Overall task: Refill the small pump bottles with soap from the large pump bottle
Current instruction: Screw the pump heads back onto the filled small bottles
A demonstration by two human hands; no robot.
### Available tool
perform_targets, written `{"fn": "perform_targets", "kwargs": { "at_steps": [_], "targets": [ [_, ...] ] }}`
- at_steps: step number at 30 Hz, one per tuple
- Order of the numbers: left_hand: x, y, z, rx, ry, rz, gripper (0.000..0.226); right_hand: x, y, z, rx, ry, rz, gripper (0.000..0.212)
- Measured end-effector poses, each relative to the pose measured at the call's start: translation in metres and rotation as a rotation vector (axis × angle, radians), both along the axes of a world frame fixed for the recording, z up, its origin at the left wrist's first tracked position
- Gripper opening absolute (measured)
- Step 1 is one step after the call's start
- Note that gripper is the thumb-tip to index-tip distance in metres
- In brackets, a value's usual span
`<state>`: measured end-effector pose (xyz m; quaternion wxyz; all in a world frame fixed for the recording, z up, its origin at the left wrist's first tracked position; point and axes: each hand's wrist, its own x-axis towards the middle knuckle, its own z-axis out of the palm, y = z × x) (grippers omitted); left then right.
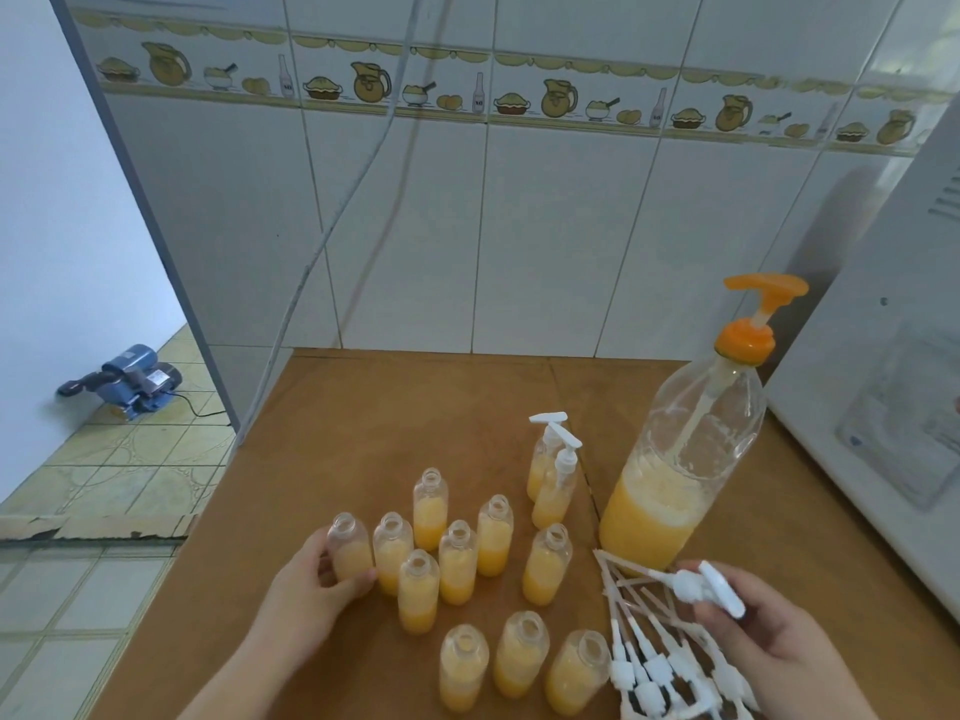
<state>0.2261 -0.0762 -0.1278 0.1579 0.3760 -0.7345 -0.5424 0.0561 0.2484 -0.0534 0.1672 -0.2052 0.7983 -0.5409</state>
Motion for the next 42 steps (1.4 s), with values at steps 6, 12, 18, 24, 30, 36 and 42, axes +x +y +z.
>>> {"fn": "perform_targets", "kwargs": {
  "at_steps": [6,12,18,24,30,36,42],
  "targets": [
    [0.007,0.011,0.008,-0.096,0.061,0.085,0.044,0.016,-0.022,0.032,-0.303,-0.082,-0.123,0.030],
    [0.021,0.026,0.040,-0.366,0.145,0.071,0.035,0.035,-0.061,0.052,-0.631,-0.250,-0.036,0.081],
    [0.019,0.044,0.067,-0.577,0.249,-0.020,0.040,0.052,-0.091,0.074,-0.716,-0.260,0.057,0.075],
    [0.019,0.051,0.073,-0.588,0.287,-0.019,0.049,0.050,-0.095,0.075,-0.609,-0.212,0.077,0.076],
    [0.019,0.056,0.084,-0.607,0.261,-0.055,0.044,0.050,-0.096,0.076,-0.494,-0.182,0.105,0.070],
    [0.009,0.075,0.108,-0.469,0.305,-0.224,0.048,0.054,-0.117,0.083,-0.298,-0.296,0.283,0.040],
    [0.001,0.089,0.124,-0.164,0.440,-0.247,0.044,0.046,-0.133,0.081,-0.550,-0.534,0.229,0.059]
  ]
}}
